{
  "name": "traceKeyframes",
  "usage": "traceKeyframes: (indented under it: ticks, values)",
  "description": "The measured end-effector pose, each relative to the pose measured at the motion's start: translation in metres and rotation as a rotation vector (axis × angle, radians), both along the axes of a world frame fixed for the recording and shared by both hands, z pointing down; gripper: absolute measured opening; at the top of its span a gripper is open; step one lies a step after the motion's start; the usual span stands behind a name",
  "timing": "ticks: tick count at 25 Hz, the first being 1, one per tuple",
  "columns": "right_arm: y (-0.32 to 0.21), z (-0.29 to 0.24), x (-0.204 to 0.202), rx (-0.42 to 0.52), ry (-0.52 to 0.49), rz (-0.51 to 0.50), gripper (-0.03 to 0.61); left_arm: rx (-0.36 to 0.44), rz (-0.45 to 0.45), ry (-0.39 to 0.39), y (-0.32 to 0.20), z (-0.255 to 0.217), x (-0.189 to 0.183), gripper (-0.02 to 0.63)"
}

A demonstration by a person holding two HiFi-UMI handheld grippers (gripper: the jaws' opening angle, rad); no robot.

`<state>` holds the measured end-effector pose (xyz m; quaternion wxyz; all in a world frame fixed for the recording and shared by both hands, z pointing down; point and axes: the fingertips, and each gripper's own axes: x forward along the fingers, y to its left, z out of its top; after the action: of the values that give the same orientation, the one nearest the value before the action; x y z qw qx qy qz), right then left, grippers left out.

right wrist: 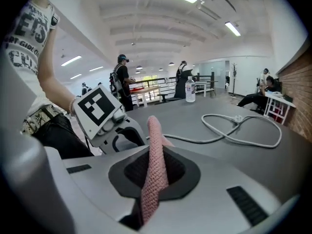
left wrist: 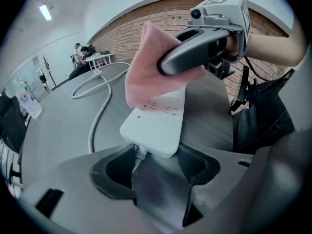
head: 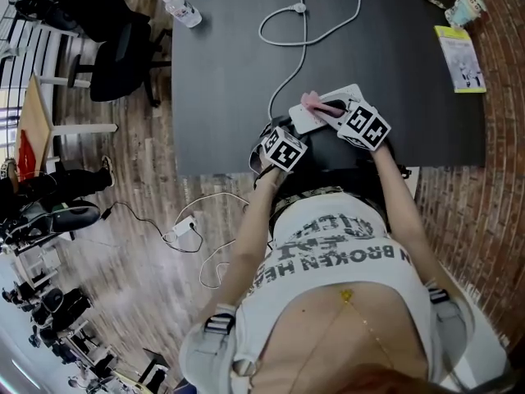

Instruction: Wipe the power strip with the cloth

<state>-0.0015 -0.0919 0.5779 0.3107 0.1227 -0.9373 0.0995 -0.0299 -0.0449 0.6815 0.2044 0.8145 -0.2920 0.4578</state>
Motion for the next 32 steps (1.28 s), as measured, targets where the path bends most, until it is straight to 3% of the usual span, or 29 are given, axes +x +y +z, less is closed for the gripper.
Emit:
traceKeyframes:
  ticks: [6, 10, 18, 32]
  values:
    - [0.036, 0.018, -0.034, -0.039, 0.061, -0.185, 0.017, -0.006, 0.003, 0.010, 0.002, -0.001, 0.002, 0.262]
    - [0.050, 0.034, -0.047, -0.066, 0.117, -0.250, 0.017, -0.007, 0.005, 0.013, 0.001, -0.002, 0.000, 0.262]
    - [0.060, 0.058, -0.052, -0.056, 0.211, -0.291, 0.017, -0.007, 0.009, 0.017, 0.002, 0.000, 0.001, 0.262]
    - [0.060, 0.058, -0.050, -0.017, 0.221, -0.276, 0.017, -0.011, 0.010, 0.021, 0.001, 0.001, 0.002, 0.262]
